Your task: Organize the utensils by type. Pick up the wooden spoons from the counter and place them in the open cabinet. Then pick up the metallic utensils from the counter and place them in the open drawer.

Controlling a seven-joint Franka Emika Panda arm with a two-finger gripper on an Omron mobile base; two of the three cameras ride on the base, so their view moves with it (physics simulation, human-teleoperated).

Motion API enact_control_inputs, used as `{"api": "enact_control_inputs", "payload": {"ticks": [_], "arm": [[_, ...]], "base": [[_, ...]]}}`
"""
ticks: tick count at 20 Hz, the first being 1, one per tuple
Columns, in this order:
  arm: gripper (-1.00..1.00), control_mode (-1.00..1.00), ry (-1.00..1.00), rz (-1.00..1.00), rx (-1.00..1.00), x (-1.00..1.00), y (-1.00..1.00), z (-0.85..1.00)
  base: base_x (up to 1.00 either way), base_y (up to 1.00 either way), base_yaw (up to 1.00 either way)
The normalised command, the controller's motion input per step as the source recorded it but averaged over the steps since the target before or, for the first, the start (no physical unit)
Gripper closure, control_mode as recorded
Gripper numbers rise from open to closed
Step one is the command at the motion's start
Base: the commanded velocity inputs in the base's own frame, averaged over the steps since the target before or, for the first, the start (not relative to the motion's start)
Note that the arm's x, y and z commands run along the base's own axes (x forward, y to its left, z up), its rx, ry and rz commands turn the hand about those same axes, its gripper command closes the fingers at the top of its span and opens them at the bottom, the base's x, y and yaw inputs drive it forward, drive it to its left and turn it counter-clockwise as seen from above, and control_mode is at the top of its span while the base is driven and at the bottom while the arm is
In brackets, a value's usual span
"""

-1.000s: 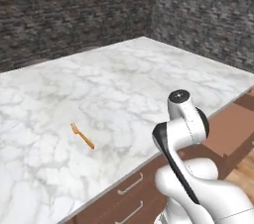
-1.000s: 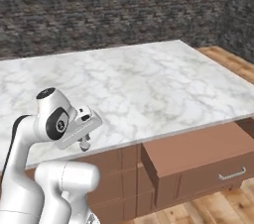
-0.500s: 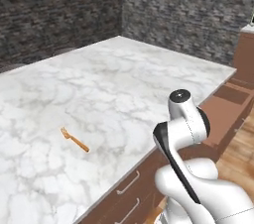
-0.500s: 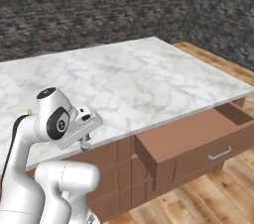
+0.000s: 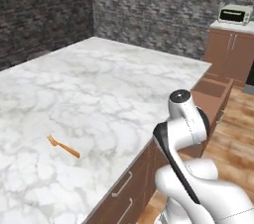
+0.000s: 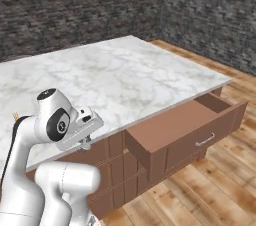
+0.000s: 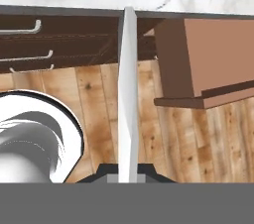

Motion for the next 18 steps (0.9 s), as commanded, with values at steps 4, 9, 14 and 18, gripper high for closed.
{"api": "enact_control_inputs", "payload": {"ticks": [4,9,14,18], "arm": [[1.00,1.00,0.00,0.00,0.00,0.00,0.00,0.00],[1.00,1.00,0.00,0.00,0.00,0.00,0.00,0.00],[1.00,1.00,0.00,0.00,0.00,0.00,0.00,0.00],[1.00,1.00,0.00,0.00,0.00,0.00,0.00,0.00]], "base": [[0.14,-0.41,-0.25],[0.22,-0.20,-0.19],[0.26,0.00,-0.15],[0.36,0.00,-0.14]]}}
